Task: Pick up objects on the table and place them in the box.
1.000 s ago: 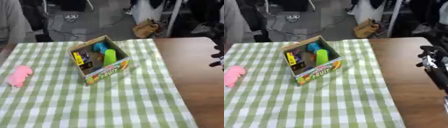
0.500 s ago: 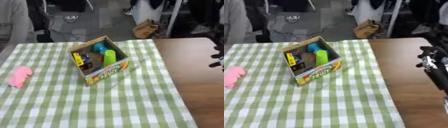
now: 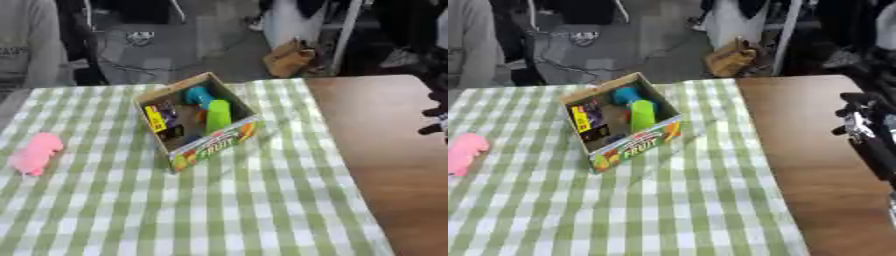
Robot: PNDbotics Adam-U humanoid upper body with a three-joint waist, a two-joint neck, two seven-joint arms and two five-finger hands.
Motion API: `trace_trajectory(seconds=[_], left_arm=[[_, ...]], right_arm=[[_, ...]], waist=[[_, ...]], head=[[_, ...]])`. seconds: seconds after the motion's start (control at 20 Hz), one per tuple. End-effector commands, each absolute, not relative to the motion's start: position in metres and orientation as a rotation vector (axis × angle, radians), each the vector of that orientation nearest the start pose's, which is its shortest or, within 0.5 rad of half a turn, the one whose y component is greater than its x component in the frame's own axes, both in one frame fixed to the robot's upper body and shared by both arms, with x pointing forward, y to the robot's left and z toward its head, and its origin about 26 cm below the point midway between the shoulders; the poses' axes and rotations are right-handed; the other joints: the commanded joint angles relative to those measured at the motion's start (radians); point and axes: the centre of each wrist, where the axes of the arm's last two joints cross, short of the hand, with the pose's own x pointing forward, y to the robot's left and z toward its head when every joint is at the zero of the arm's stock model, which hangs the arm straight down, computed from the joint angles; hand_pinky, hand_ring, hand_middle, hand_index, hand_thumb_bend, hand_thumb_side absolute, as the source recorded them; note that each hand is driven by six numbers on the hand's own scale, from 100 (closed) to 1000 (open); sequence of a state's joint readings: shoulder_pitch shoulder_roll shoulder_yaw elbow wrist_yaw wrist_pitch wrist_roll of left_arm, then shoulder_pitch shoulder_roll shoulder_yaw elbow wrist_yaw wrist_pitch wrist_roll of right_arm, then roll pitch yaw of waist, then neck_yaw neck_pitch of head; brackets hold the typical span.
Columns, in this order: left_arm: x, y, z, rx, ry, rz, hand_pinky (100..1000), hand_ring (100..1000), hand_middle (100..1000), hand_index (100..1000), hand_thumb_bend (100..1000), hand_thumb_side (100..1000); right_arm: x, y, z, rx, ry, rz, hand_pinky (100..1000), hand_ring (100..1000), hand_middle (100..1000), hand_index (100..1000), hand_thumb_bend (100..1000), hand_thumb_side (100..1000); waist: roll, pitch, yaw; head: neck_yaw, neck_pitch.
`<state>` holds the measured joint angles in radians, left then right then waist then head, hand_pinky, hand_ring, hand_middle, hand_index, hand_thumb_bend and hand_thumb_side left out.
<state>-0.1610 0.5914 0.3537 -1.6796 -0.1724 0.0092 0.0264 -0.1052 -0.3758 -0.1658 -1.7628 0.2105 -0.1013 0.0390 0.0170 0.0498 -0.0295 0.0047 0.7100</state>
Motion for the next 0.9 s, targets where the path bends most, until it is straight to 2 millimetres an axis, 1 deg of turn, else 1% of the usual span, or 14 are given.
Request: trace_trajectory(seconds=[0.05, 0.2, 0.3, 0.35, 0.4, 0.45, 0.6, 0.7, 0.75, 0.8, 0.85, 0.9], left_arm=[[0.295, 0.45, 0.192, 0.992, -1.763, -0.397, 576, 766, 877, 878, 590, 455], [0.302, 0.459, 0.195, 1.06, -1.681, -0.448, 588, 769, 876, 874, 601, 433], [0.307, 0.464, 0.197, 1.106, -1.632, -0.484, 594, 769, 875, 871, 609, 427], [0.31, 0.465, 0.198, 1.123, -1.612, -0.501, 594, 764, 864, 869, 629, 428], [0.313, 0.467, 0.198, 1.136, -1.597, -0.514, 594, 764, 864, 869, 629, 428], [0.315, 0.468, 0.199, 1.148, -1.58, -0.53, 594, 739, 844, 864, 685, 430], [0.323, 0.471, 0.199, 1.193, -1.511, -0.589, 593, 727, 841, 861, 698, 426], [0.327, 0.473, 0.199, 1.217, -1.458, -0.627, 594, 725, 841, 859, 712, 427], [0.329, 0.474, 0.197, 1.219, -1.435, -0.642, 582, 731, 842, 858, 736, 439], [0.332, 0.476, 0.196, 1.224, -1.401, -0.656, 582, 731, 842, 858, 736, 439], [0.334, 0.478, 0.193, 1.223, -1.37, -0.665, 569, 740, 846, 861, 769, 453], [0.337, 0.481, 0.189, 1.212, -1.335, -0.671, 568, 740, 847, 862, 776, 455]], right_arm=[[0.294, -0.355, 0.123, -0.599, -1.938, 0.465, 593, 735, 804, 817, 100, 719], [0.294, -0.355, 0.123, -0.6, -1.936, 0.466, 593, 735, 804, 817, 100, 719], [0.294, -0.355, 0.123, -0.598, -1.936, 0.467, 594, 736, 804, 817, 100, 719], [0.294, -0.355, 0.123, -0.597, -1.936, 0.468, 593, 736, 804, 817, 100, 719], [0.294, -0.355, 0.122, -0.597, -1.935, 0.468, 593, 736, 804, 817, 100, 719], [0.294, -0.355, 0.122, -0.596, -1.935, 0.469, 593, 736, 804, 817, 100, 719], [0.294, -0.354, 0.122, -0.594, -1.935, 0.47, 593, 736, 804, 817, 100, 719], [0.294, -0.354, 0.122, -0.592, -1.934, 0.472, 593, 736, 804, 817, 100, 719], [0.294, -0.354, 0.122, -0.591, -1.934, 0.473, 593, 736, 804, 817, 100, 719], [0.294, -0.354, 0.122, -0.59, -1.934, 0.473, 593, 736, 804, 817, 100, 719], [0.294, -0.354, 0.122, -0.589, -1.934, 0.474, 593, 736, 804, 817, 100, 719], [0.294, -0.354, 0.122, -0.587, -1.934, 0.476, 593, 736, 804, 817, 100, 719]], waist=[[-0.004, -0.009, -0.001], [-0.003, -0.01, -0.004], [-0.002, -0.011, -0.006], [-0.002, -0.011, -0.007], [-0.002, -0.011, -0.007], [-0.002, -0.012, -0.008], [-0.001, -0.012, -0.011], [-0.001, -0.013, -0.012], [0.0, -0.013, -0.013], [0.0, -0.013, -0.014], [0.0, -0.013, -0.015], [0.0, -0.013, -0.016]], head=[[0.005, 0.004], [0.017, 0.01], [0.051, 0.015], [0.066, 0.019], [0.074, 0.022], [0.08, 0.027], [0.097, 0.043], [0.11, 0.052], [0.117, 0.056], [0.124, 0.058], [0.129, 0.059], [0.134, 0.06]])
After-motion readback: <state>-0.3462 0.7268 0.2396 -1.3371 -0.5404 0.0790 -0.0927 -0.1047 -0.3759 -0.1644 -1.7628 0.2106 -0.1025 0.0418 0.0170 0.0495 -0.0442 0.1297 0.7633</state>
